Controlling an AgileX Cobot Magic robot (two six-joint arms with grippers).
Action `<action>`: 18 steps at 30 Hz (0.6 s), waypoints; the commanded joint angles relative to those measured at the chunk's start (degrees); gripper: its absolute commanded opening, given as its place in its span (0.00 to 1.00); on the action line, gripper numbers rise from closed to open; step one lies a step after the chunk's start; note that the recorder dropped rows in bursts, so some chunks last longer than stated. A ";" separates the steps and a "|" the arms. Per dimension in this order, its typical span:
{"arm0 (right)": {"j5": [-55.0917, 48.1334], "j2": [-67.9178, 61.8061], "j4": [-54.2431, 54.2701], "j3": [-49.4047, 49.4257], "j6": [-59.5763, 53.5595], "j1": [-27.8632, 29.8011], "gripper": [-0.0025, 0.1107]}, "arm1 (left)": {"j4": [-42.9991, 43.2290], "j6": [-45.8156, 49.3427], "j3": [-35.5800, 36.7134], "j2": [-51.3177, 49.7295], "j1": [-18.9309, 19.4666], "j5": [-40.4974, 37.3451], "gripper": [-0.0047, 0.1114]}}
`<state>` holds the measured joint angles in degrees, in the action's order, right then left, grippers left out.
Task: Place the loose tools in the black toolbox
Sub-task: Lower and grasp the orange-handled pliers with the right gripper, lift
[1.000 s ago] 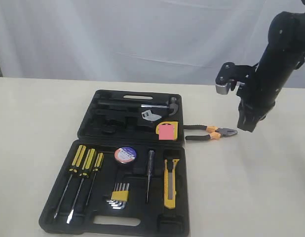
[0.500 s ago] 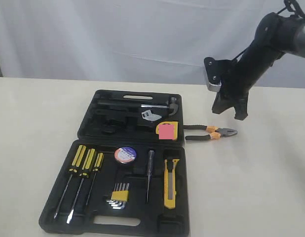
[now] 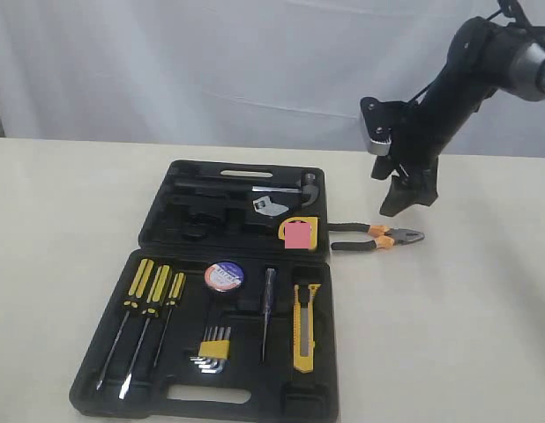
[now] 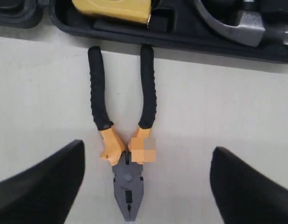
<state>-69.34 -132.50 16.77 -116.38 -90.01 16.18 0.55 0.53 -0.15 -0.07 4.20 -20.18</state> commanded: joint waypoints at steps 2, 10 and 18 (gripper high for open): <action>-0.63 -1.83 -3.40 -0.33 0.28 0.27 0.69 | -0.55 -0.11 0.15 0.07 -0.27 0.57 0.04; -0.63 -6.08 -2.30 -0.33 0.04 0.17 0.69 | -0.55 -0.11 0.15 0.07 -0.27 0.57 0.04; -0.63 -7.75 -6.04 -0.33 -1.77 -3.00 0.69 | -0.55 -0.11 0.15 0.07 -0.27 0.57 0.04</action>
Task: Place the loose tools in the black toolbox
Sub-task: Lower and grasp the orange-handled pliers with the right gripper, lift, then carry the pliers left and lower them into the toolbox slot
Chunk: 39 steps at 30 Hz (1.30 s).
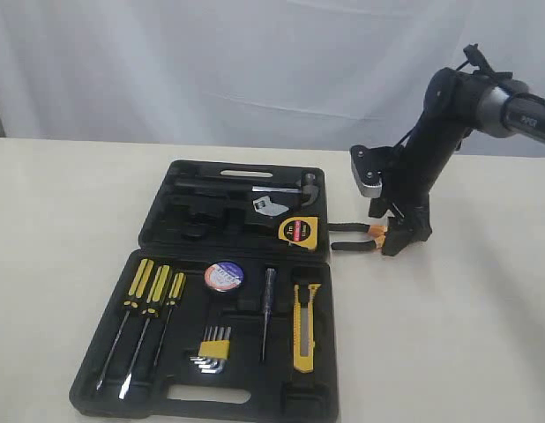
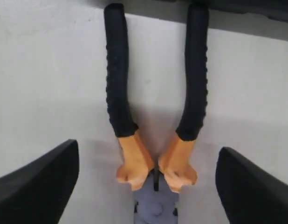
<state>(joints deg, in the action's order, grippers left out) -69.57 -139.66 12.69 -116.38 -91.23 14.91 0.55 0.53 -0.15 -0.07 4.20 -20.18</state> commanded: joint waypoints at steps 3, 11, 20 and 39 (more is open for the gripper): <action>0.29 -1.26 -2.36 -0.41 0.11 -2.53 0.69 | -0.55 -0.11 0.15 0.07 -0.27 0.57 0.04; 0.15 -3.35 -2.74 -0.41 3.18 -2.53 0.63 | -0.55 -0.11 0.15 0.07 -0.27 0.57 0.04; 0.43 -3.23 -4.17 -2.53 7.86 -2.53 0.08 | -0.55 -0.11 0.15 0.07 -0.27 0.57 0.04; -0.40 9.52 -12.35 -8.24 20.99 -5.07 0.02 | -0.55 -0.11 0.15 0.07 -0.27 0.57 0.04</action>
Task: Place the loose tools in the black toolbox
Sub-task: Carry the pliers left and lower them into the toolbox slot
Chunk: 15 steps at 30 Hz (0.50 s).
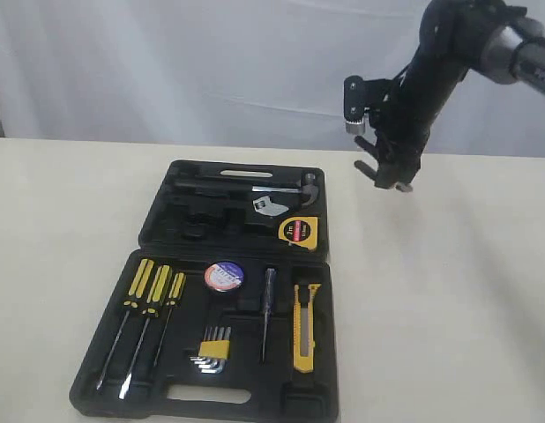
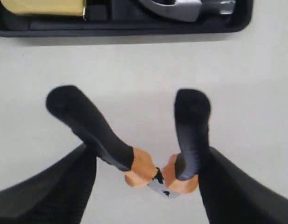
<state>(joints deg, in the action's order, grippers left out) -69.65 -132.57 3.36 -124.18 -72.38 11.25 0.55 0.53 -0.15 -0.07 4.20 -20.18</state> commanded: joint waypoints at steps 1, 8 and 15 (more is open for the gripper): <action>-0.32 2.70 -3.36 -0.44 2.41 -1.70 0.02 | -0.55 -0.11 0.15 0.07 -0.27 0.57 0.04; -0.32 4.87 -1.96 -0.44 7.67 -5.61 0.02 | -0.55 -0.11 0.15 0.07 -0.27 0.57 0.04; -0.32 6.51 0.12 -0.33 17.90 -12.36 0.02 | -0.55 -0.11 0.15 0.07 -0.27 0.57 0.04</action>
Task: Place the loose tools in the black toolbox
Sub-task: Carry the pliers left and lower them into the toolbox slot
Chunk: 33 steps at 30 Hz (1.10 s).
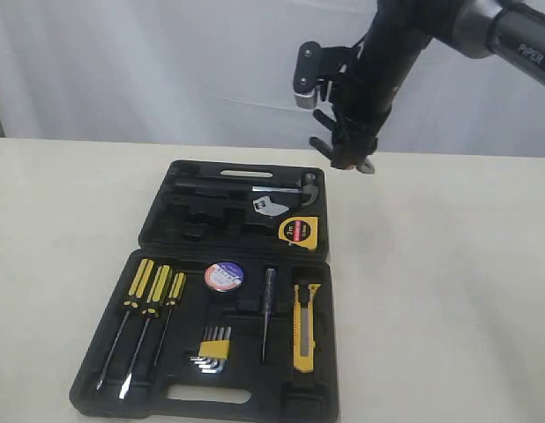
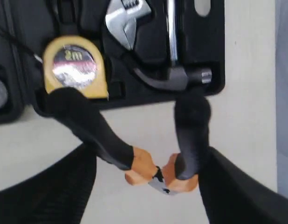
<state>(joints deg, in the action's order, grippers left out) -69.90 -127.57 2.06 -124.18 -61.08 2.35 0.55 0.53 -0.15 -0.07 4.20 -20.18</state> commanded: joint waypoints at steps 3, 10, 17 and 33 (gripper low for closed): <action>-0.06 1.51 1.53 -0.33 12.23 -7.00 0.02 | -0.55 -0.11 0.15 0.07 -0.27 0.57 0.04; 0.24 0.29 0.85 -0.33 14.67 -13.24 0.02 | -0.55 -0.11 0.15 0.07 -0.27 0.57 0.04; 2.34 -2.86 -0.17 -0.33 16.58 -16.97 0.02 | -0.55 -0.11 0.15 0.07 -0.27 0.57 0.04; 14.14 -9.17 -2.06 -0.33 19.96 -18.55 0.02 | -0.55 -0.11 0.15 0.07 -0.27 0.57 0.04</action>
<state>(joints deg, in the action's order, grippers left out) -57.99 -136.60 0.00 -124.18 -41.71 -16.10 0.55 0.53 -0.15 -0.07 4.20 -20.18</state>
